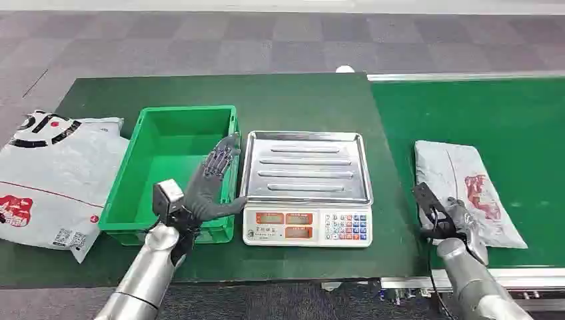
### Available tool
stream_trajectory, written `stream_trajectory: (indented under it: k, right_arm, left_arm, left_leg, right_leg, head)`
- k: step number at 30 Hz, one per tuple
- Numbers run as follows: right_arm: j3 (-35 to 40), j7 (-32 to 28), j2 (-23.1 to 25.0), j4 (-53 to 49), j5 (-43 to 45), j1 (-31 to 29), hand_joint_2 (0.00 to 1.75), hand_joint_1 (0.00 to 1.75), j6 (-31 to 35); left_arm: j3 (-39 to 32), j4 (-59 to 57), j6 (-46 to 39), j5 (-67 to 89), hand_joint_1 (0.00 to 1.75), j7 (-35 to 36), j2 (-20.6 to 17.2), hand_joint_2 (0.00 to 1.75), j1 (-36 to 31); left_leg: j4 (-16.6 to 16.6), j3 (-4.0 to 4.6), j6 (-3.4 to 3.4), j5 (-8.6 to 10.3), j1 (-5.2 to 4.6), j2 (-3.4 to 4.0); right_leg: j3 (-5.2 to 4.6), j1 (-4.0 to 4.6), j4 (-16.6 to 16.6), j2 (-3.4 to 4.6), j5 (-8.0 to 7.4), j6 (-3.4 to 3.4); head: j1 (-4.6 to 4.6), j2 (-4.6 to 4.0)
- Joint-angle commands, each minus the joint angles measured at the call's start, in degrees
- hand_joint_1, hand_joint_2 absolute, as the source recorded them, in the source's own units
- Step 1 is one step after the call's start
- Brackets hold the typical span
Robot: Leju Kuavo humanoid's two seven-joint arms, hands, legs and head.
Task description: Moved the parcel from conveyor to table for the left to box.
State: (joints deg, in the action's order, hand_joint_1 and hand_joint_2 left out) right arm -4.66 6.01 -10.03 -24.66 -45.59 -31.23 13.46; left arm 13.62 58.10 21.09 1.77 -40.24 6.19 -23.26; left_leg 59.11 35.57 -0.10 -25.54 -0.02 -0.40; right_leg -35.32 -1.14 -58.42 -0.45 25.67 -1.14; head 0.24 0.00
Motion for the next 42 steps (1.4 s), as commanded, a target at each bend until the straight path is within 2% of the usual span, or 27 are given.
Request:
stream_trajectory:
  k: [1, 2, 15, 19, 20, 21, 22, 23, 24, 26, 35, 37, 39, 40, 41, 42]
  right_arm:
    - [-4.0, -0.6, 1.4, 0.1, 1.3, 0.2, 1.75, 1.64, -1.4]
    - [-4.0, -0.6, 1.4, 0.1, 1.3, 0.2, 1.75, 1.75, -1.4]
    - [-4.7, -1.3, 1.4, 0.3, 1.4, 0.2, 1.75, 1.75, -3.2]
    - [-5.0, -1.7, 1.6, 0.3, 1.1, 0.0, 1.75, 1.75, -3.5]
    - [-5.0, -1.8, 1.7, 0.5, 1.1, -0.2, 1.75, 1.75, -3.8]
    - [-5.0, -1.8, 1.7, 0.5, 1.1, -0.2, 1.75, 1.75, -3.8]
    - [-5.1, -2.0, 1.8, 0.5, 1.0, -0.4, 1.75, 1.75, -3.9]
    - [-5.6, -2.6, 1.9, 0.2, 1.3, -0.4, 1.75, 1.75, -2.9]
    - [-8.2, -6.2, 2.9, -1.5, 3.9, 0.1, 1.75, 1.75, -0.3]
    - [-10.5, -11.6, 3.7, -3.4, 6.8, 0.5, 1.75, 1.75, 1.3]
    - [-10.5, -11.6, 3.7, -3.4, 6.8, 0.5, 1.75, 1.75, 1.3]
    - [-17.1, -25.8, 6.4, -10.0, 16.5, 0.9, 1.75, 1.75, 3.1]
    - [-19.5, -34.4, 8.0, -16.1, 21.9, 0.3, 1.75, 1.75, 2.9]
    - [-21.3, -38.7, 9.2, -20.6, 27.3, -0.1, 1.75, 1.75, -0.7]
    - [-21.9, -40.6, 9.8, -23.1, 29.6, -0.2, 1.75, 1.75, -1.6]
    - [-22.7, -44.6, 11.5, -30.1, 33.6, 0.2, 1.75, 1.75, -1.3]
  left_arm:
    - [0.0, -3.2, 0.1, 0.2, 0.00, 0.2, -0.7, 1.75, -2.1]
    - [0.0, -3.2, 0.1, 0.2, 0.00, 0.2, -0.7, 1.75, -2.1]
    - [0.2, -3.4, 0.2, 0.2, 0.00, 0.2, -0.8, 1.75, -2.3]
    - [0.3, -3.3, 0.2, 0.1, 0.00, 0.2, -0.8, 1.75, -2.4]
    - [0.3, -3.3, 0.2, 0.1, 0.00, 0.2, -0.9, 1.75, -2.4]
    - [0.3, -3.3, 0.2, 0.1, 0.00, 0.2, -0.9, 1.75, -2.4]
    - [0.3, -3.5, 0.4, 0.1, 0.00, 0.2, -0.8, 1.75, -2.6]
    - [0.4, -3.6, 0.4, 0.1, 0.00, 0.2, -0.8, 1.75, -2.7]
    - [0.3, -3.4, 0.2, 0.1, 0.00, 0.2, -0.7, 1.75, -2.6]
    - [0.2, -2.8, 0.1, 0.1, 0.00, 0.2, -0.9, 1.75, -2.1]
    - [0.2, -2.8, 0.1, 0.1, 0.00, 0.2, -0.9, 1.75, -2.1]
    - [0.1, -1.4, -0.2, 0.2, 0.00, 0.2, -1.1, 1.75, -1.1]
    - [0.1, -0.4, -0.5, 0.2, 0.00, 0.2, -1.2, 1.75, -0.7]
    - [0.3, 0.0, -0.2, 0.1, 0.00, 0.2, -1.3, 1.75, -0.5]
    - [0.3, -0.1, -0.1, 0.1, 0.00, 0.2, -1.3, 1.75, -0.5]
    - [0.5, -0.1, 0.2, 0.0, 0.00, 0.2, -1.2, 1.75, -0.5]
  left_leg:
    - [-0.1, -0.16, -0.04, -0.03, 0.06, 0.05]
    - [-0.1, -0.20, -0.05, -0.02, 0.09, 0.06]
    - [0.0, -0.10, -0.03, -0.02, 0.06, 0.03]
    - [-0.1, -0.20, -0.05, -0.03, 0.06, 0.05]
    - [-0.3, -0.47, -0.08, -0.01, 0.12, 0.12]
    - [-0.1, -0.12, -0.04, -0.03, 0.05, 0.05]
    - [-0.1, -0.22, -0.05, -0.03, 0.09, 0.07]
    - [-0.2, -0.29, -0.06, -0.02, 0.10, 0.10]
    - [0.0, -0.11, -0.04, -0.02, 0.06, 0.05]
    - [-0.2, -0.27, -0.07, -0.01, 0.09, 0.11]
    - [-0.1, -0.13, -0.04, -0.03, 0.06, 0.12]
    - [-0.2, -0.32, -0.07, -0.02, 0.09, 0.19]
    - [-0.2, -0.25, -0.07, -0.04, 0.06, 0.28]
    - [-0.1, -0.16, -0.06, -0.05, 0.03, 0.29]
    - [0.0, -0.02, -0.04, -0.04, -0.03, 0.29]
    - [0.0, -0.08, -0.07, -0.08, -0.01, 0.45]
  right_leg:
    - [0.16, 0.07, 0.1, 0.05, 0.00, 0.09]
    - [0.21, 0.10, 0.2, 0.06, -0.01, 0.11]
    - [0.10, 0.07, 0.1, 0.03, 0.00, 0.06]
    - [0.19, 0.08, 0.1, 0.05, 0.01, 0.10]
    - [0.46, 0.14, 0.4, 0.11, -0.05, 0.17]
    - [0.11, 0.05, 0.1, 0.05, 0.01, 0.07]
    - [0.23, 0.10, 0.2, 0.06, -0.01, 0.11]
    - [0.29, 0.11, 0.2, 0.10, -0.03, 0.13]
    - [0.10, 0.07, 0.1, 0.05, 0.00, 0.08]
    - [0.26, 0.11, 0.2, 0.11, -0.04, 0.14]
    - [0.12, 0.07, 0.1, 0.11, -0.01, 0.09]
    - [0.29, 0.10, 0.3, 0.18, -0.05, 0.14]
    - [0.17, 0.07, 0.2, 0.27, -0.04, 0.13]
    - [0.07, 0.04, 0.1, 0.28, -0.03, 0.11]
    - [-0.08, -0.02, 0.0, 0.29, -0.03, 0.07]
    - [-0.07, 0.00, 0.0, 0.44, -0.04, 0.12]
  head:
    - [0.00, 0.00]
    - [0.00, 0.00]
    - [0.00, 0.00]
    - [0.00, 0.00]
    - [0.00, 0.00]
    - [0.00, 0.00]
    - [0.00, 0.00]
    - [0.00, 0.00]
    - [0.00, 0.00]
    - [0.00, 0.00]
    - [0.00, 0.00]
    - [0.00, 0.00]
    - [0.00, 0.00]
    - [0.00, 0.00]
    - [0.00, 0.00]
    - [0.00, 0.00]
